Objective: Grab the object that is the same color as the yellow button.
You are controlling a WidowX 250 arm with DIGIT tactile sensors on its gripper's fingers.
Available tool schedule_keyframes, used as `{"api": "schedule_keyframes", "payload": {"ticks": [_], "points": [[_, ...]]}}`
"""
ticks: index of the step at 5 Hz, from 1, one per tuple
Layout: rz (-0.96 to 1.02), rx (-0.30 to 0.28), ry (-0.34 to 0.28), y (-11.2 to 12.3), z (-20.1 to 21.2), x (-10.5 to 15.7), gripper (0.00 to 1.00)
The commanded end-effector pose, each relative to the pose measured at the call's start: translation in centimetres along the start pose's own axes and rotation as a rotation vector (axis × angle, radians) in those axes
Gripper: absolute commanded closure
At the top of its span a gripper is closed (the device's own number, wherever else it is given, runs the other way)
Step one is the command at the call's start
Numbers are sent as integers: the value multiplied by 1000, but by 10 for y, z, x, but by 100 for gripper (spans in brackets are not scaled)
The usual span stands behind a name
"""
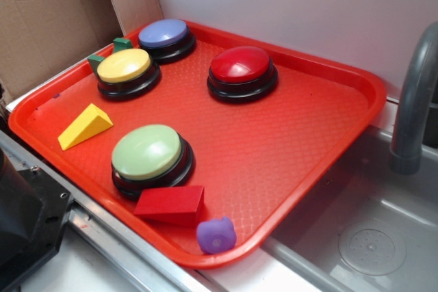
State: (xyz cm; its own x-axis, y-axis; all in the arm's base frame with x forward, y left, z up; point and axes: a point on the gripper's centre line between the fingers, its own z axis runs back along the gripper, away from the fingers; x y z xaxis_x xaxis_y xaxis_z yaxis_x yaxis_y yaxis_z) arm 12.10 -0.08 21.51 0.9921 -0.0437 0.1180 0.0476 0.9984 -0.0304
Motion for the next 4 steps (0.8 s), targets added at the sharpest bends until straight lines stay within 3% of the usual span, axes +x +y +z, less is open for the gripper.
{"api": "schedule_keyframes", "payload": {"ticks": [1,2,4], "points": [[-4,49,-112,39,-40,6,0],[16,61,-102,56,-68,10,0],[-18,1,-138,83,-139,17,0]]}}
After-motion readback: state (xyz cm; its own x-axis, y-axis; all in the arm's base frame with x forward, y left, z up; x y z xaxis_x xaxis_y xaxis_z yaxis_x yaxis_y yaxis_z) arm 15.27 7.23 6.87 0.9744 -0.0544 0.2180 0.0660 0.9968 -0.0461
